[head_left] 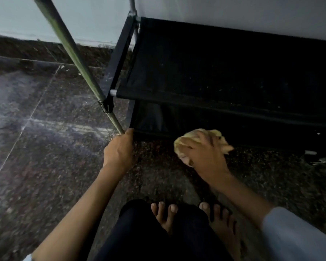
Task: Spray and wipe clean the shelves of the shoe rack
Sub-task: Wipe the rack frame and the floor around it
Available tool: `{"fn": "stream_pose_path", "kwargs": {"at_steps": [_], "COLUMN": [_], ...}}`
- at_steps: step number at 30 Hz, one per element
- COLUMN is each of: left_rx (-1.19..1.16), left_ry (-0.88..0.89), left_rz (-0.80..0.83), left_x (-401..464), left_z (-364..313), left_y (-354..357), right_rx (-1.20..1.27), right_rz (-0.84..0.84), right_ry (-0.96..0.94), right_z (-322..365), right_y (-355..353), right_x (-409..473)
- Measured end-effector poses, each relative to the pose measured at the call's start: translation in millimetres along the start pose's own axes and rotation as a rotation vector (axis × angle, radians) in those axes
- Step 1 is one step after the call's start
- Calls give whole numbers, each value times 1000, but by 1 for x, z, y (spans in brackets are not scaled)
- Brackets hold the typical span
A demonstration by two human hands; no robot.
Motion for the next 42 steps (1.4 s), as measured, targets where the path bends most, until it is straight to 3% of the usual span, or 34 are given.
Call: {"fn": "stream_pose_path", "kwargs": {"at_steps": [2,4,7,9,16,21,26,29,32,34,39,42], "left_rx": [-23,-115,-241,-250,-61,81,129,90,123,155,223,281], "left_ry": [52,71,83,74,-46,21,60,52,11,-17,-4,13], "left_rz": [-8,-12,10,32,83,77,90,49,69,66,39,4], "left_x": [4,10,18,18,20,18,24,25,24,24,25,24], "left_z": [-6,-8,-9,-8,-1,-5,-5,-6,-1,-1,-5,-7], "left_y": [0,-1,-2,-1,5,1,5,2,5,5,5,4], "right_rx": [55,105,265,225,20,-129,-119,145,86,37,-43,78], "right_rz": [58,-19,-246,-295,-249,-96,60,-28,-229,-226,-182,-98], "right_ry": [94,153,87,12,-28,-110,32,111,-61,-123,-99,-93], "right_z": [-17,-16,24,58,49,7,-16,9,71,87,38,-7], "right_y": [0,-27,-78,-91,-49,-1,-9,-51,-85,-75,-25,13], "right_x": [-4,3,32,55,54,7,-1,26,56,63,35,9]}}
Point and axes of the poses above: each hand's wrist, its own x-axis towards the middle knuckle, its own y-axis out of the palm, z = x × y, the point moved 10 cm from there along x, towards the middle knuckle, and after that the axes turned 15 degrees about -x, right-handed, at the moved point
